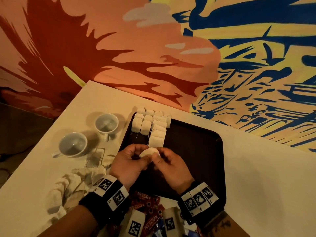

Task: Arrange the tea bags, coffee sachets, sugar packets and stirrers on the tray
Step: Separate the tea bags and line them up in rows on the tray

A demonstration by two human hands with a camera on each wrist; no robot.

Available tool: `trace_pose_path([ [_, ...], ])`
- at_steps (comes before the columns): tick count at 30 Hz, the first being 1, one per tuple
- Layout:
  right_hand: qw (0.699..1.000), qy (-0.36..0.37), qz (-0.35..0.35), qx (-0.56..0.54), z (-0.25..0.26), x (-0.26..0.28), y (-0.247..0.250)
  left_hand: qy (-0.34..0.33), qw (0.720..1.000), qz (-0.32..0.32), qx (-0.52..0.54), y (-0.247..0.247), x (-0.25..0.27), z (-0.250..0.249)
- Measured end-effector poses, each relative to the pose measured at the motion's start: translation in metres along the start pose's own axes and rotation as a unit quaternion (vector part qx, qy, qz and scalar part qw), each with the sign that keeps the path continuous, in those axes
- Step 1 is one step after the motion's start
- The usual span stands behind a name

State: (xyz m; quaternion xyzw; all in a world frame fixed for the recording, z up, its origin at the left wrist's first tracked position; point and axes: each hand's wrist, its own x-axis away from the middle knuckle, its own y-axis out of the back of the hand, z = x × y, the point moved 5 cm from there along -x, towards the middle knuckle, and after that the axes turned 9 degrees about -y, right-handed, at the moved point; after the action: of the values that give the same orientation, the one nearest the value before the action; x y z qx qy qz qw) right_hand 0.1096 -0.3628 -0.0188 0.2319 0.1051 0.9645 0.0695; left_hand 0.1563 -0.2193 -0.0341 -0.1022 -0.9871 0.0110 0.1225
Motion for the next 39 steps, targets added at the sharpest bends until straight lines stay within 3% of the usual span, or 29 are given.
trace_pose_path([
  [3, 0.998, 0.050, -0.020, 0.038, -0.002, -0.001, -0.004, 0.008, 1.000, -0.001, -0.004, 0.003, 0.000, 0.001],
  [8, 0.996, 0.035, -0.050, 0.057, -0.002, -0.017, -0.006, 0.025, 1.000, -0.011, -0.013, 0.011, -0.003, 0.008],
  [14, 0.983, 0.027, -0.041, 0.180, 0.016, -0.049, -0.013, 0.070, 0.997, 0.001, -0.038, 0.034, -0.014, 0.023],
  [18, 0.959, -0.014, -0.061, 0.276, 0.028, -0.095, -0.006, 0.116, 0.993, -0.032, -0.001, 0.055, -0.020, 0.036],
  [24, 0.900, -0.072, 0.002, 0.429, 0.027, -0.151, -0.017, 0.155, 0.985, -0.060, 0.053, 0.072, -0.021, 0.042],
  [30, 0.877, -0.085, -0.010, 0.472, 0.030, -0.171, -0.019, 0.157, 0.984, -0.059, 0.061, 0.080, -0.023, 0.038],
  [39, 0.877, -0.105, -0.041, 0.468, 0.025, -0.175, -0.014, 0.158, 0.984, -0.070, 0.051, 0.091, -0.021, 0.034],
])
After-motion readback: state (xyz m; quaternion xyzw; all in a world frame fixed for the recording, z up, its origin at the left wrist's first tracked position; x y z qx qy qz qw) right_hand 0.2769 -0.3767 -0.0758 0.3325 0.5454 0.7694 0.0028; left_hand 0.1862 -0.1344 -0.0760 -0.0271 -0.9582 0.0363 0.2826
